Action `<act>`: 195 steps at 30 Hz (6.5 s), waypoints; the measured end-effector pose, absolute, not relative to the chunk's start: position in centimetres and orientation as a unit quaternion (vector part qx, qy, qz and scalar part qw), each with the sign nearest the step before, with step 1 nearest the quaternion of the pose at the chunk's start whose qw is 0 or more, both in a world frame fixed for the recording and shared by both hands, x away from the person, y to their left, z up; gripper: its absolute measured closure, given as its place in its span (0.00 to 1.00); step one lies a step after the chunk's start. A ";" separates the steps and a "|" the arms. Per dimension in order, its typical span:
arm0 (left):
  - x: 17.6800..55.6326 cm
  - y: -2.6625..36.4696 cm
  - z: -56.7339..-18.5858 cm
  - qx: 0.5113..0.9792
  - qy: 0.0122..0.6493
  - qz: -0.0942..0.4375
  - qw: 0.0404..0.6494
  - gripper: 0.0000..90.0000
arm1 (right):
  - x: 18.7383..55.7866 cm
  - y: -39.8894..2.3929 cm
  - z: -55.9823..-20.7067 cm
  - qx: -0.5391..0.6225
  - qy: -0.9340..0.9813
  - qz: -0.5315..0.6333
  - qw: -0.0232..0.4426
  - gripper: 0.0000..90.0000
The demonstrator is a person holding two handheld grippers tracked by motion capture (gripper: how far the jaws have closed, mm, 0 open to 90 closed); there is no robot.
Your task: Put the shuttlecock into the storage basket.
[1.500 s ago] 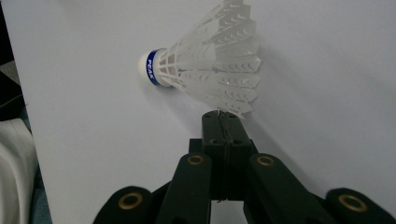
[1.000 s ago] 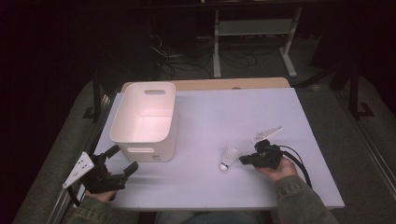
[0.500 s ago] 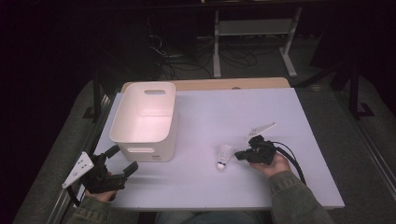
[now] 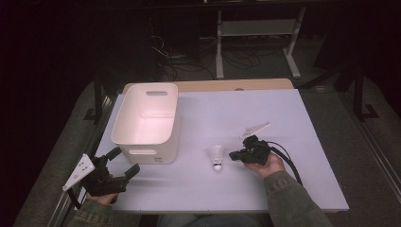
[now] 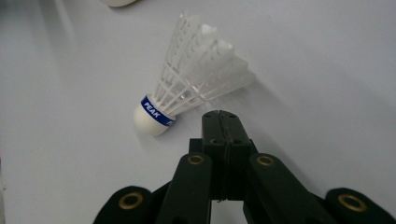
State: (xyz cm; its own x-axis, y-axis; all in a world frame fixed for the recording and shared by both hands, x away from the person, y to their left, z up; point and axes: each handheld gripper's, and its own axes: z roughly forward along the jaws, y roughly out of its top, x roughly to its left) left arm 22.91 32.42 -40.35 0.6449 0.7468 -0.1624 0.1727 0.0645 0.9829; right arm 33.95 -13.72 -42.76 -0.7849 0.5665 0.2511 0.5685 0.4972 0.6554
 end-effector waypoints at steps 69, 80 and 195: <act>22.8 32.5 -40.3 0.642 0.359 0.221 0.640 0.00 | 34.3 -7.5 -42.2 -0.281 -0.868 -0.408 0.022 0.98; 22.8 32.5 -40.3 0.640 0.360 0.219 0.643 0.00 | 34.0 -6.3 -42.3 -0.264 -0.872 -0.412 0.030 0.98; 22.9 32.7 -40.3 0.645 0.360 0.223 0.636 0.00 | 33.5 -6.8 -43.4 -0.375 -0.865 -0.315 0.107 0.40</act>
State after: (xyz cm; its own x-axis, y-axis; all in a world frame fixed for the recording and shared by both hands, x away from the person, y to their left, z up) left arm 22.89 32.67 -40.34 0.6422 0.7473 -0.1708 0.1808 0.0688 0.9811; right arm 33.49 -6.77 -43.38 -0.6961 0.5807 0.4221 0.7161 0.5204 0.4652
